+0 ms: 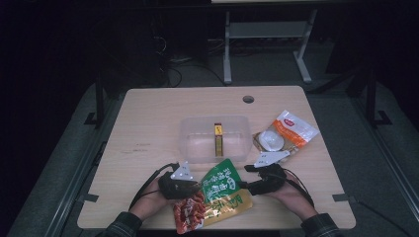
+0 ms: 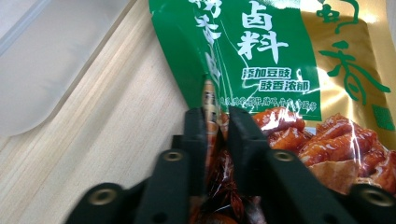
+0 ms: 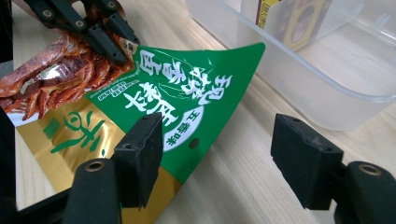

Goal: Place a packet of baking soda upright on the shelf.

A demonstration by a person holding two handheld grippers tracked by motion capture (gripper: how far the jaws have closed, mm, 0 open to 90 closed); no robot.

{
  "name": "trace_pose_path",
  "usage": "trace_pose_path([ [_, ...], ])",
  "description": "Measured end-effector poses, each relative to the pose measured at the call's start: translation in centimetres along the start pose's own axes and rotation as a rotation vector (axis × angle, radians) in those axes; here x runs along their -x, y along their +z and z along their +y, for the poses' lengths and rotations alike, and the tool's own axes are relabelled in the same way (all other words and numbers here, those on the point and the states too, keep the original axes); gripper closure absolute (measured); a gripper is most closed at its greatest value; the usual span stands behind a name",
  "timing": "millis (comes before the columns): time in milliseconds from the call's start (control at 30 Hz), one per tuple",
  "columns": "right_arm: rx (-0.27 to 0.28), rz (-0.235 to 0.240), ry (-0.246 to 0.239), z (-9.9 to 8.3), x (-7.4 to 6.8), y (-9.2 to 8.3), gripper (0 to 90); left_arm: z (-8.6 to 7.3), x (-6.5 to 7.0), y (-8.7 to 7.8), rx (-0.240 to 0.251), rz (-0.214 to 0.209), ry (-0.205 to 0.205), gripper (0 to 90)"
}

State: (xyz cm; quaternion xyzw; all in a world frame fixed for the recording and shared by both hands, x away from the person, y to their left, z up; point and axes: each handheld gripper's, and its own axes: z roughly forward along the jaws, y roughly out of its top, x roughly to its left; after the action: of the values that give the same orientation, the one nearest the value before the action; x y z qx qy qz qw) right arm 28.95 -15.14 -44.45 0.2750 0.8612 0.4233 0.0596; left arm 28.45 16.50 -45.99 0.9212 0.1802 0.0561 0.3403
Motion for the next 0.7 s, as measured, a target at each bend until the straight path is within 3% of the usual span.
trace_pose_path([
  [133, 0.001, 0.006, 0.012, 0.1, 0.0, -0.1, 30.0, 0.0, 0.0, 0.0, 0.001, 0.006, 0.002, 85.9],
  [200, 0.007, 0.007, 0.014, 0.1, 0.1, -0.2, 28.3, 0.0, -0.2, 0.0, 0.019, -0.009, -0.024, 88.0],
  [367, 0.016, 0.001, 0.027, 0.0, 0.1, -0.4, 26.4, 0.0, -0.6, -0.3, 0.022, -0.038, -0.032, 89.5],
  [533, 0.052, -0.009, 0.037, -0.1, 0.4, -1.1, 25.2, -0.1, -0.7, -1.3, 0.083, -0.078, -0.082, 89.7],
  [700, 0.072, 0.015, 0.041, -0.1, 0.4, -1.5, 22.9, -0.1, -1.1, -2.4, 0.120, -0.071, -0.083, 89.8],
])
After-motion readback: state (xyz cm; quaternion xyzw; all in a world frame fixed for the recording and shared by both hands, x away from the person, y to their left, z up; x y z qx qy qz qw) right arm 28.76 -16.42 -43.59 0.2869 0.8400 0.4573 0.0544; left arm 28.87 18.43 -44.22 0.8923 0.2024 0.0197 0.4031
